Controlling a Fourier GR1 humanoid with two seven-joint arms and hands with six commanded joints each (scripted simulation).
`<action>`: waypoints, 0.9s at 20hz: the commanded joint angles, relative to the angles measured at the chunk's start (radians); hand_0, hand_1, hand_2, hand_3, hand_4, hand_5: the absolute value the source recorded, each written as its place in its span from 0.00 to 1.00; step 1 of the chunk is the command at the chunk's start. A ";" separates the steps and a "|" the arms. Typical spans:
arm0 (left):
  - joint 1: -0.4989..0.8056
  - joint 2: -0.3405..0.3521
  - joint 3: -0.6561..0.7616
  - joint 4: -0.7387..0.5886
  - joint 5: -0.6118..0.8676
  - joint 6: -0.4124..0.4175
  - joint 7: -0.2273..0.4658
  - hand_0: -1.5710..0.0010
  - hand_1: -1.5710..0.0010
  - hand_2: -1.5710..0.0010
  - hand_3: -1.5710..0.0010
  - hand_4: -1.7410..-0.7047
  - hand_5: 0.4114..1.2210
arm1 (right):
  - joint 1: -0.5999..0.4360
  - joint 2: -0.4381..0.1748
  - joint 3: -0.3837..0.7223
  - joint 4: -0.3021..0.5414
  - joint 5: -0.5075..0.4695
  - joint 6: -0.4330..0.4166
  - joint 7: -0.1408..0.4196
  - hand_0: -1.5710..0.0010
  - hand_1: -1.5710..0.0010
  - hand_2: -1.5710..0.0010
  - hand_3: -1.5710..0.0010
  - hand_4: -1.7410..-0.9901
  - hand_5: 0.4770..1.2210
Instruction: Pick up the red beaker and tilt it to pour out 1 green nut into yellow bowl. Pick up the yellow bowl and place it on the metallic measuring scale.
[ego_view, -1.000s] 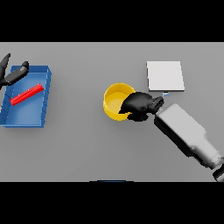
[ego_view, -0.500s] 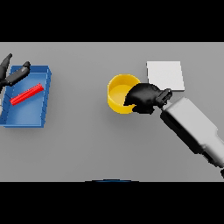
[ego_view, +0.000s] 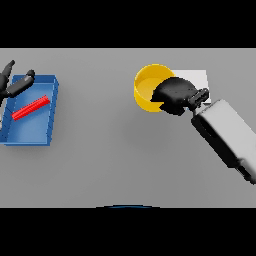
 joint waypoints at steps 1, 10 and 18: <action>-0.009 0.000 0.001 0.003 -0.003 0.005 0.011 1.00 1.00 1.00 1.00 0.88 0.38 | -0.015 -0.003 -0.010 0.027 0.005 -0.027 -0.007 0.01 0.00 0.04 0.25 0.00 1.00; 0.021 0.006 -0.001 -0.052 0.005 0.011 0.066 1.00 1.00 1.00 1.00 0.86 0.43 | -0.085 -0.050 -0.082 0.301 0.032 -0.209 -0.065 0.00 0.00 0.01 0.27 0.00 1.00; 0.007 0.003 -0.004 -0.048 -0.001 0.017 0.098 1.00 1.00 1.00 1.00 0.85 0.48 | -0.127 -0.031 -0.114 0.549 0.040 -0.315 -0.112 0.00 0.00 0.09 0.18 0.00 1.00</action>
